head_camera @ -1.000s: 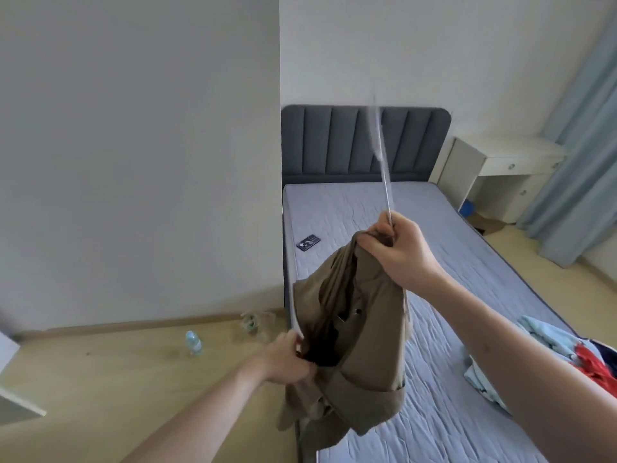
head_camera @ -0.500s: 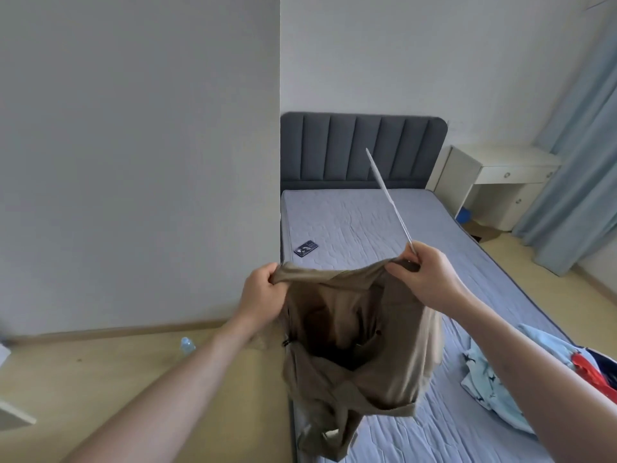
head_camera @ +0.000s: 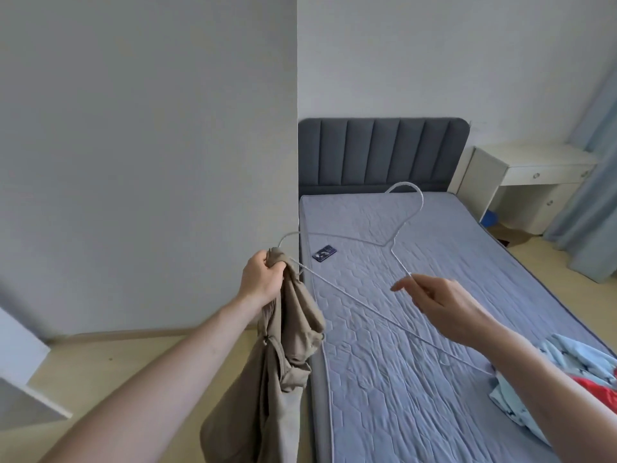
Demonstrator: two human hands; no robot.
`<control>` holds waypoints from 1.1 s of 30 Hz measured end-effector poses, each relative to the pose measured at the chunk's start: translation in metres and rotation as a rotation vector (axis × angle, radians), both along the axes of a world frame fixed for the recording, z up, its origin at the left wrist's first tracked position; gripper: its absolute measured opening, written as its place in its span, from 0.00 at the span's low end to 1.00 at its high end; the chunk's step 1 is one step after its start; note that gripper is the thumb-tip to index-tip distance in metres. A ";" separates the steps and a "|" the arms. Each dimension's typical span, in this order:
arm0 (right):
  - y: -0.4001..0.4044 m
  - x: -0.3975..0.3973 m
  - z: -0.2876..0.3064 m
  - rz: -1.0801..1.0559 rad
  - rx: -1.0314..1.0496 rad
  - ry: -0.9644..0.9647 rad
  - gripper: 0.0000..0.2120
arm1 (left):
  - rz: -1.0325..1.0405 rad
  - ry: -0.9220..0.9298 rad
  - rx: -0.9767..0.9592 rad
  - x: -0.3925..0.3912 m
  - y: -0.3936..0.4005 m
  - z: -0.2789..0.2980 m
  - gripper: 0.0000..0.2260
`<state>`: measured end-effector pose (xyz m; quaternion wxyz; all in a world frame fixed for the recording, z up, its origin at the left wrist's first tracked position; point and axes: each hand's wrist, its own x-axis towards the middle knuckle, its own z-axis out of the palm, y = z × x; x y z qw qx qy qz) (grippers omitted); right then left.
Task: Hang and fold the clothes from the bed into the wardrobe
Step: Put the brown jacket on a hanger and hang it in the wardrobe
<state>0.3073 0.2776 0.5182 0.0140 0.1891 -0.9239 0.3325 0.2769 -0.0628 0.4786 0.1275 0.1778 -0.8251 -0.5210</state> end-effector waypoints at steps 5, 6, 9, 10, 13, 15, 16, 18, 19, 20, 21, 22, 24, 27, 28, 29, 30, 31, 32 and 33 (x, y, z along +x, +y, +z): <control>-0.007 0.012 0.011 0.049 0.032 0.048 0.10 | 0.083 -0.041 -0.095 0.001 -0.034 -0.011 0.04; -0.009 0.015 0.012 0.055 0.002 0.052 0.10 | 0.094 -0.042 -0.102 0.001 -0.041 -0.011 0.04; -0.012 0.020 0.013 0.070 -0.071 0.054 0.13 | 0.139 -0.034 -0.076 0.001 -0.055 -0.008 0.05; -0.013 0.020 0.012 0.068 -0.073 0.047 0.13 | 0.151 -0.031 -0.057 0.001 -0.059 -0.005 0.06; -0.021 0.020 0.006 0.064 -0.039 0.030 0.11 | 0.151 -0.030 -0.021 0.002 -0.061 0.003 0.10; -0.029 0.022 0.002 0.065 -0.032 0.029 0.11 | 0.121 -0.021 -0.030 0.003 -0.060 0.009 0.11; -0.033 0.023 0.001 0.061 -0.034 0.033 0.11 | 0.104 -0.010 -0.043 0.004 -0.059 0.012 0.11; -0.037 0.024 0.001 0.043 -0.032 0.050 0.10 | 0.066 0.026 -0.069 0.006 -0.059 0.021 0.11; -0.038 0.024 0.001 0.032 -0.028 0.058 0.10 | 0.051 0.045 -0.084 0.007 -0.059 0.024 0.10; -0.037 0.024 0.002 0.022 -0.029 0.062 0.11 | 0.041 0.059 -0.098 0.008 -0.061 0.028 0.09; -0.036 0.025 0.003 0.011 -0.037 0.061 0.11 | 0.036 0.069 -0.108 0.009 -0.062 0.030 0.08; -0.035 0.025 0.005 0.001 -0.052 0.060 0.11 | 0.033 0.075 -0.113 0.009 -0.064 0.032 0.07; -0.031 0.026 0.008 -0.021 -0.080 0.069 0.11 | 0.030 0.081 -0.109 0.009 -0.066 0.033 0.07; -0.026 0.026 0.012 -0.047 -0.072 0.106 0.11 | 0.014 0.077 -0.087 0.010 -0.060 0.036 0.07; -0.025 0.026 0.010 -0.049 -0.062 0.112 0.11 | 0.002 0.077 -0.074 0.010 -0.056 0.037 0.08; -0.025 0.026 0.008 -0.049 -0.054 0.111 0.11 | -0.012 0.084 -0.061 0.010 -0.051 0.038 0.10; -0.026 0.026 0.005 -0.044 -0.046 0.103 0.11 | -0.030 0.097 -0.053 0.009 -0.046 0.039 0.12; -0.028 0.027 0.001 -0.034 -0.038 0.091 0.11 | -0.049 0.112 -0.049 0.009 -0.040 0.040 0.14; -0.031 0.028 -0.003 -0.023 -0.030 0.081 0.11 | -0.068 0.127 -0.043 0.009 -0.034 0.043 0.15; -0.035 0.030 -0.008 -0.011 -0.023 0.077 0.10 | -0.088 0.144 -0.030 0.009 -0.027 0.046 0.16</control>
